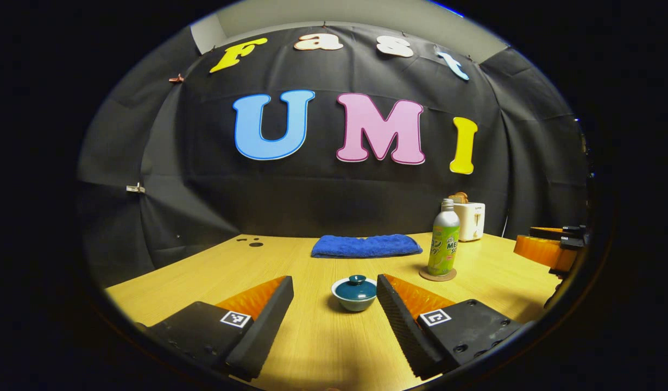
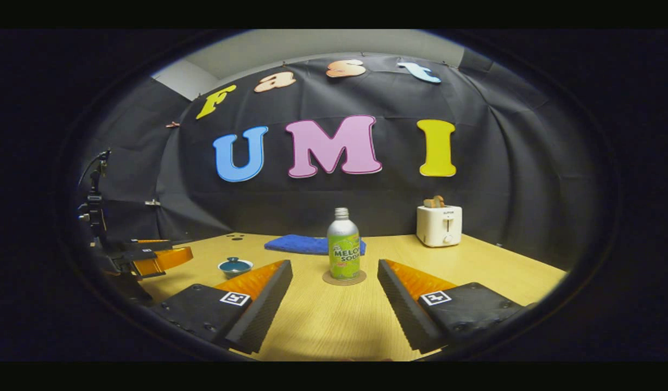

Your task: Open the teacup lid with one hand, grasp the water bottle and pour water into the teacup with the other hand; after pouring, place the water bottle on the coaster and then close the teacup lid.

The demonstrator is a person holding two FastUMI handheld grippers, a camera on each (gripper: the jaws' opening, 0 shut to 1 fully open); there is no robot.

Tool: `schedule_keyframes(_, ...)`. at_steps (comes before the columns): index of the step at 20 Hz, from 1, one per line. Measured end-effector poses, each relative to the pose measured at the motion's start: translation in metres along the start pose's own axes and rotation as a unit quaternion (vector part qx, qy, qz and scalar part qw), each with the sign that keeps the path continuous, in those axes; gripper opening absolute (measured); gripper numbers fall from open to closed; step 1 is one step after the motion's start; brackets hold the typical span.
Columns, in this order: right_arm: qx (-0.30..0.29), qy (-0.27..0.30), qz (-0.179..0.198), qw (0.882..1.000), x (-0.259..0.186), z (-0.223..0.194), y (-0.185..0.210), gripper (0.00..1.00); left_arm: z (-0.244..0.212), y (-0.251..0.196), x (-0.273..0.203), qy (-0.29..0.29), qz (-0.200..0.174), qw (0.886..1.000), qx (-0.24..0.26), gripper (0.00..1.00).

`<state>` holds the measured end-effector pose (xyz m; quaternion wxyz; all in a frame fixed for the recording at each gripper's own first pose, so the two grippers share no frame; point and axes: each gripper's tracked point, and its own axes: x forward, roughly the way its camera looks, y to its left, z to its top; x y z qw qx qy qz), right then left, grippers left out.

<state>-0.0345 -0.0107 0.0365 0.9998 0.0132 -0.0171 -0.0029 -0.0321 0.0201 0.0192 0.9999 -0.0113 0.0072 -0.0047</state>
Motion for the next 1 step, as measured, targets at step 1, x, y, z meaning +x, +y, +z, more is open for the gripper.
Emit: schedule_keyframes(1,-0.002,0.000,-0.001,1.000,-0.0012,-0.0003,0.0003,0.96,0.0009,0.0000,-0.0002,-0.002,0.000,1.000,-0.001,0.97)
